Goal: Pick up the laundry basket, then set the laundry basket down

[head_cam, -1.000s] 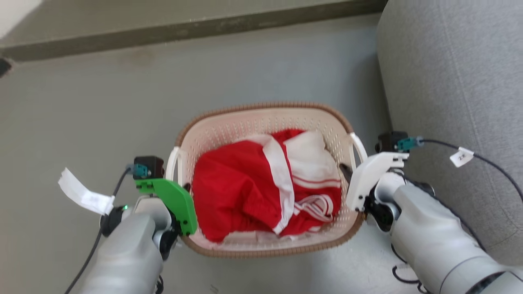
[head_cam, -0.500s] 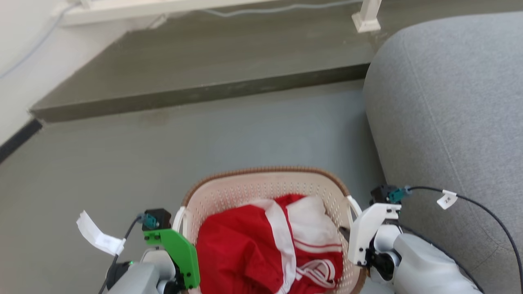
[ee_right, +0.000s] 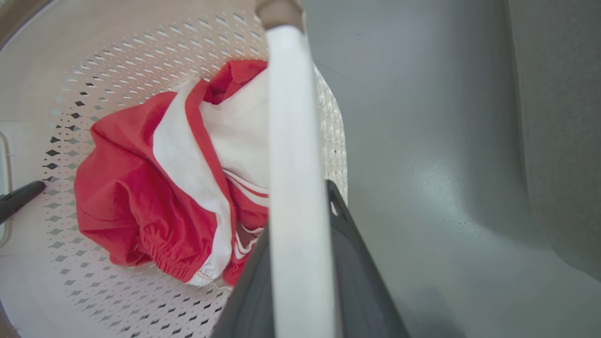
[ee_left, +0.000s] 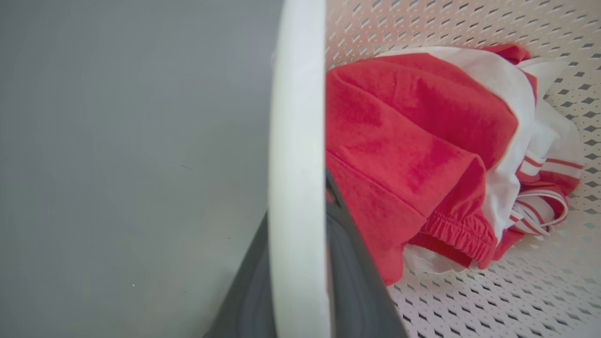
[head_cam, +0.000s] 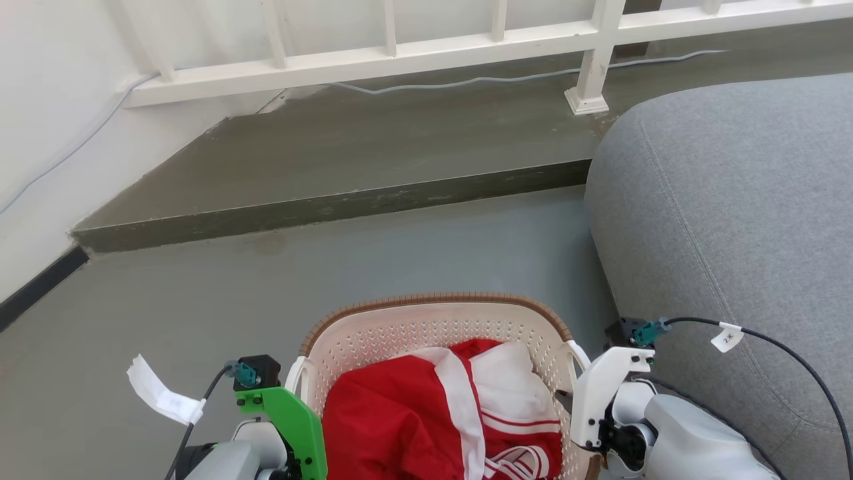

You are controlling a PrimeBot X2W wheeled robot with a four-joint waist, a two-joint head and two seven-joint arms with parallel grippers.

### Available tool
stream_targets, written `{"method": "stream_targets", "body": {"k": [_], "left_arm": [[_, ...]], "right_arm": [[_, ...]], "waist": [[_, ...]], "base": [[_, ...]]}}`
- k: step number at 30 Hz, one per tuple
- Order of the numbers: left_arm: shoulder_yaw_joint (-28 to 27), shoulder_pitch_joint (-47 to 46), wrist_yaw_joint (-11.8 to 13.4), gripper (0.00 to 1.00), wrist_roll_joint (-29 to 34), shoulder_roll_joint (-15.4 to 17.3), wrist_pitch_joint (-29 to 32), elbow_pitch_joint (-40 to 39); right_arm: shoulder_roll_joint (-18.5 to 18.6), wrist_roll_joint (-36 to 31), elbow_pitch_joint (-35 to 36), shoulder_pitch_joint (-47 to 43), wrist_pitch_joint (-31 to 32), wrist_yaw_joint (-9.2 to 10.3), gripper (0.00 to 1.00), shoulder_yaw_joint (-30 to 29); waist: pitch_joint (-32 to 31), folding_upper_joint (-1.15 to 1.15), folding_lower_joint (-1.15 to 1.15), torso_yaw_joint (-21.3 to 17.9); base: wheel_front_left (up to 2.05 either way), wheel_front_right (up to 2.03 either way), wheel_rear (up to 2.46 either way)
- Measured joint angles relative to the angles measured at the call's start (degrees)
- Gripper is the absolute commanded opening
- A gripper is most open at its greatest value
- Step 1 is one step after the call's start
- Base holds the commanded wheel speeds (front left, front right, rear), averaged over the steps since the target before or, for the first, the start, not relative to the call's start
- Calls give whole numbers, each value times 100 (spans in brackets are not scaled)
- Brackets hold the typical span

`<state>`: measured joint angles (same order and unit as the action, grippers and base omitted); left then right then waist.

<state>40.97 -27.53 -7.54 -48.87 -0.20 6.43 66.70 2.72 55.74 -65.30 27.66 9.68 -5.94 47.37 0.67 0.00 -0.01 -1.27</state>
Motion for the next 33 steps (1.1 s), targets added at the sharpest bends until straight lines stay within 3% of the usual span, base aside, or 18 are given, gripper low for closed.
{"method": "stream_targets", "body": {"k": [33], "left_arm": [[218,-12,2,0,-210,31,322,10]], "right_arm": [[47,289,-1,16,247,4,0,272]], "waist": [[52,0,0,36]], "base": [[0,0,0]]}}
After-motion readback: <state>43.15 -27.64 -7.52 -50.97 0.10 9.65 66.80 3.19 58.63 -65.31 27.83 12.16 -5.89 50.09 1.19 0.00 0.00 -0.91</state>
